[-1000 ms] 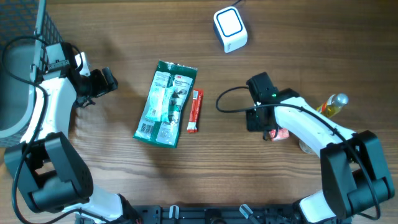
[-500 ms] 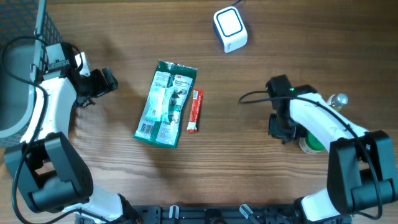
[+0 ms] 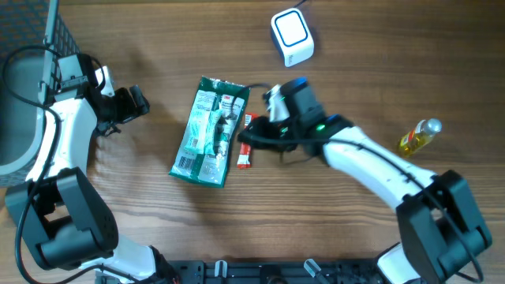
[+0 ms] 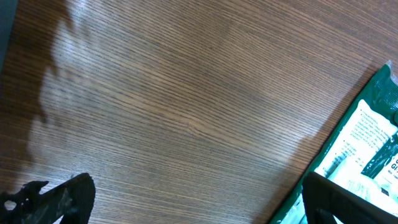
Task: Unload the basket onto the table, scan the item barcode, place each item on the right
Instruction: 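Move the right gripper to the red tube box and grasp it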
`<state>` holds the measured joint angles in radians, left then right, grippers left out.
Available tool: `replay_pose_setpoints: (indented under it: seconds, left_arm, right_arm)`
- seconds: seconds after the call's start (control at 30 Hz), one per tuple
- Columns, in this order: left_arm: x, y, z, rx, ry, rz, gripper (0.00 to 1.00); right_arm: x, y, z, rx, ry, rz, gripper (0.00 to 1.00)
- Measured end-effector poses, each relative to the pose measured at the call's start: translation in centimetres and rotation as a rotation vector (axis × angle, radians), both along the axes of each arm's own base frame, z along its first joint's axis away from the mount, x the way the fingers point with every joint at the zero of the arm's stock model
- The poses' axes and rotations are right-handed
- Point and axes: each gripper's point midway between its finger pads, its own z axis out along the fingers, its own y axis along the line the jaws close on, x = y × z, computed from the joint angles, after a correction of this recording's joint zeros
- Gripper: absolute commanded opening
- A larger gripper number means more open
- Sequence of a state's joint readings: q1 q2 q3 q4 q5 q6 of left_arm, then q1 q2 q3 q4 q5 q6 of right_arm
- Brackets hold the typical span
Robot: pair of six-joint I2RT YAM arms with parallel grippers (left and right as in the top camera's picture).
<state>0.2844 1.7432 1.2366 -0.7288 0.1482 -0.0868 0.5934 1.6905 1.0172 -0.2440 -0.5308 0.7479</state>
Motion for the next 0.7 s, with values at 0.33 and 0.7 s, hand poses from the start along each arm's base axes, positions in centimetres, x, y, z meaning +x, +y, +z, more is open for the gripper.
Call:
replay_pose_setpoints:
  seconds: [0.33, 0.7]
  left_arm:
    - [0.0, 0.0, 0.0, 0.0, 0.0, 0.0, 1.0]
    - [0.0, 0.0, 0.0, 0.0, 0.0, 0.0, 1.0]
  right_arm:
    - [-0.5, 0.5, -2.5, -0.237, -0.081, -0.211, 0.39]
    - [-1.1, -0.2, -7.1, -0.322, 0.016, -0.233, 0.34]
